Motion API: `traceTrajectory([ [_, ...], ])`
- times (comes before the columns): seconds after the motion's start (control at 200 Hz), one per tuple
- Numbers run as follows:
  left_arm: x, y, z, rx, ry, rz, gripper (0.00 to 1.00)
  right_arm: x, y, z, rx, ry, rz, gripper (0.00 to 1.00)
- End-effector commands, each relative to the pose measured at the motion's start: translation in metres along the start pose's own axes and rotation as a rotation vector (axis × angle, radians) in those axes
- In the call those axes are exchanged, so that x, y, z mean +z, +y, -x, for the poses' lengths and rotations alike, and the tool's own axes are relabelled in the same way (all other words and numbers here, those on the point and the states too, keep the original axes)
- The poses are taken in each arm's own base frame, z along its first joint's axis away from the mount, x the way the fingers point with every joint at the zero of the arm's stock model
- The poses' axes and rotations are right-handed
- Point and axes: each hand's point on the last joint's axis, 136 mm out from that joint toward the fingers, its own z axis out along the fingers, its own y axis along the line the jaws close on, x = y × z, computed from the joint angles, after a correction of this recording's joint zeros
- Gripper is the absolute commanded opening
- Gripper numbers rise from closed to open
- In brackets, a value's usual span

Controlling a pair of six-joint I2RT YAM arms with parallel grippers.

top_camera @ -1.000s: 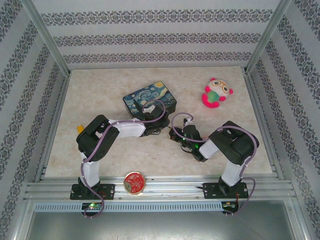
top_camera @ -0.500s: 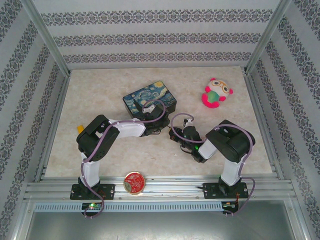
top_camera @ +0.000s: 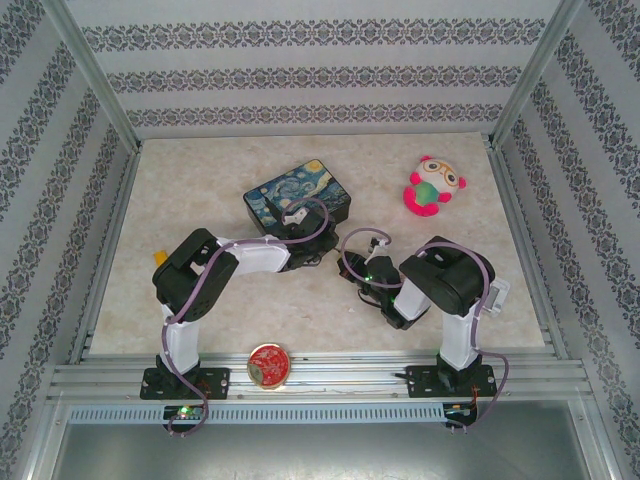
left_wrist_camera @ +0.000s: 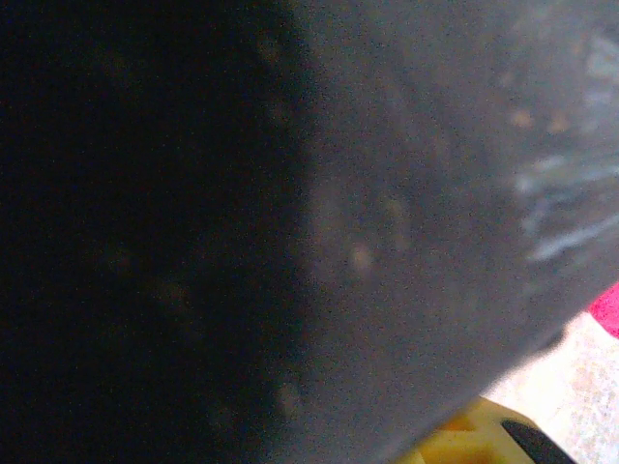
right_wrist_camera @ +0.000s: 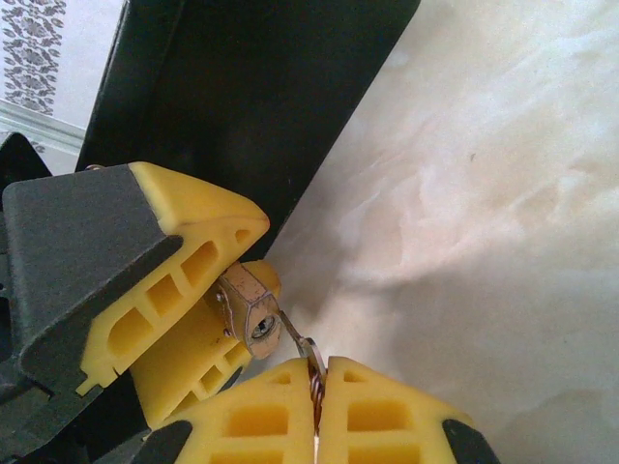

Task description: Unlock a padlock with a key

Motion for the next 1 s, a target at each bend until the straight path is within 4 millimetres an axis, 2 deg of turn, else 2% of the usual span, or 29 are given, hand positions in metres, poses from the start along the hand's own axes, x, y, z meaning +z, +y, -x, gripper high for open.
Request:
traceTrajectory([
  [0.0,0.012,0.005,-0.032,-0.099,0.127,-0.025,0.05,-0.004,-0.001,-0.015,-0.005,0.034,0.011,0.00],
  [0.285,0.010,0.004,-0.027,-0.201,0.102,-0.061,0.06,-0.012,-0.012,-0.016,-0.001,0.015,-0.029,0.00],
  [0.53,0.009,0.006,-0.028,-0.202,0.107,-0.055,0.06,-0.017,-0.015,-0.005,0.000,-0.021,-0.044,0.00],
  [0.994,0.010,0.007,-0.030,-0.202,0.117,-0.059,0.06,-0.007,-0.006,0.017,0.019,-0.050,-0.003,0.00],
])
